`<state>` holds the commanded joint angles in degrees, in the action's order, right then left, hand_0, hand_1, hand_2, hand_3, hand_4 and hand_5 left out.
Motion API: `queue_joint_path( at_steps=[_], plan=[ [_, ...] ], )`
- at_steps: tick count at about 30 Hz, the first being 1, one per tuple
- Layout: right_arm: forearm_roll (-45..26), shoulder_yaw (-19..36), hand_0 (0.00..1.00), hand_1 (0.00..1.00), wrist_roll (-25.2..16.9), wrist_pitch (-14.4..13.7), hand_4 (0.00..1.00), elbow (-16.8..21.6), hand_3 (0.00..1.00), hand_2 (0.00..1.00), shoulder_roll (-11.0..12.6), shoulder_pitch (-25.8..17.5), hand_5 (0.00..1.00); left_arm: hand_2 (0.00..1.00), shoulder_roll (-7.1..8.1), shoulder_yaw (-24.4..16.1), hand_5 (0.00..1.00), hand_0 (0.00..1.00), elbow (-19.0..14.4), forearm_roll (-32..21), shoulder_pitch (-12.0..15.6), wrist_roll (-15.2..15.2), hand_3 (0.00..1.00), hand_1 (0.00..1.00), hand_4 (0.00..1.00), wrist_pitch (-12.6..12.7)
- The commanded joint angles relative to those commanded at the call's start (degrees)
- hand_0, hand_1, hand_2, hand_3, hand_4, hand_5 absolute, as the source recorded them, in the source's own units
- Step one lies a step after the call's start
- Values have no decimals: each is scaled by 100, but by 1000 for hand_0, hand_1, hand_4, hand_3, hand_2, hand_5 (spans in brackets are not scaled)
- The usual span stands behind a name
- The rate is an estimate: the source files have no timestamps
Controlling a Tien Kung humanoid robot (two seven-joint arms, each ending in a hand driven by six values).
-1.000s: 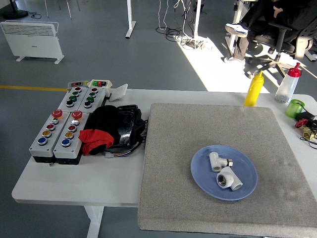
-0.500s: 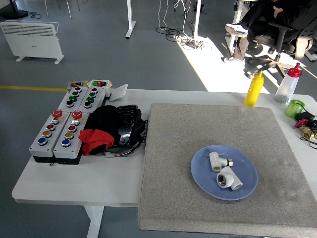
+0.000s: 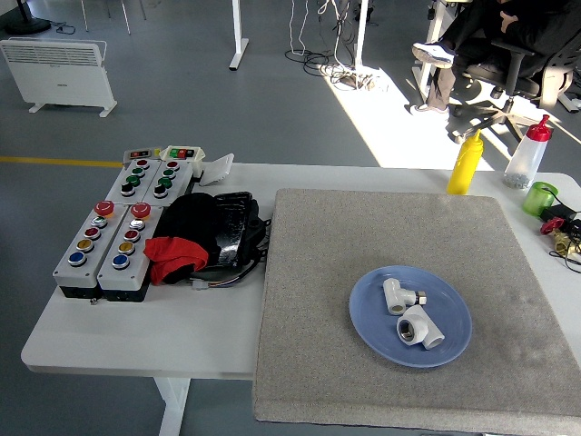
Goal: Pick pipe place plate twice
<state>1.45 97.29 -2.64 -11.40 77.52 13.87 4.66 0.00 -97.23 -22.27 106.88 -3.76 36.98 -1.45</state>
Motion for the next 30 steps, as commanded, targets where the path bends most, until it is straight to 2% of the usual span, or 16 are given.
queue_joint_path(
  at_steps=[3, 6, 7, 8, 10, 13, 14, 19, 20, 21, 25, 26, 30],
  plan=[
    [1, -3, 731, 637, -1, 1, 457, -4, 629, 644, -2, -1, 473, 626, 0, -116, 998, 653, 32, -225, -11, 0, 596, 613, 279, 246],
    [0, -1, 731, 637, -3, -1, 457, -19, 629, 644, -7, 12, 473, 626, 0, -470, 998, 653, 138, -899, -53, 0, 596, 613, 279, 916],
    [1, -1, 731, 637, -3, 0, 457, -21, 629, 644, -8, 15, 473, 626, 0, -572, 998, 653, 164, -1123, -70, -93, 596, 613, 279, 1139],
    [2, -2, 730, 636, -2, 0, 456, -22, 629, 644, -9, 18, 473, 671, 0, -665, 998, 673, 181, -1383, -83, -288, 665, 637, 350, 1394],
    [3, -2, 730, 636, -1, 1, 456, -27, 629, 644, -13, 25, 473, 671, 0, -784, 998, 673, 242, -1868, -117, -665, 665, 637, 350, 1666],
    [1, -7, 730, 636, -1, 1, 456, -36, 629, 644, -20, 35, 473, 671, 0, -790, 998, 673, 325, -2575, -190, -1157, 665, 637, 350, 1563],
    [1, -13, 730, 637, 1, 2, 455, -38, 628, 644, -21, 37, 470, 721, 0, -809, 998, 703, 324, -2836, -218, -1162, 739, 675, 394, 1531],
    [8, -25, 730, 637, -2, 2, 455, -40, 628, 644, -39, 56, 470, 721, 0, -1015, 998, 703, 316, -4016, -238, -1166, 739, 675, 394, 1406],
    [9, -20, 730, 636, -4, -1, 453, -41, 628, 644, -41, 54, 467, 815, 0, -1031, 998, 757, 321, -4231, -242, -1173, 858, 733, 506, 1379],
    [9, -5, 730, 636, -8, -4, 453, -48, 628, 644, -42, 53, 467, 815, 0, -1066, 998, 757, 327, -4423, -273, -1213, 858, 733, 506, 1337],
    [11, -7, 730, 636, -8, -2, 453, -54, 628, 644, -51, 63, 467, 815, 0, -1098, 998, 757, 298, -4371, -328, -1207, 858, 733, 506, 1317],
    [9, -19, 730, 636, -6, -1, 452, -56, 627, 643, -54, 66, 465, 819, 0, -1101, 998, 750, 295, -4216, -347, -1203, 864, 736, 539, 1308],
    [7, -32, 730, 636, -6, -1, 452, -67, 627, 643, -61, 69, 465, 819, 0, -1167, 998, 750, 269, -3846, -394, -1130, 864, 736, 539, 1259]
  ],
)
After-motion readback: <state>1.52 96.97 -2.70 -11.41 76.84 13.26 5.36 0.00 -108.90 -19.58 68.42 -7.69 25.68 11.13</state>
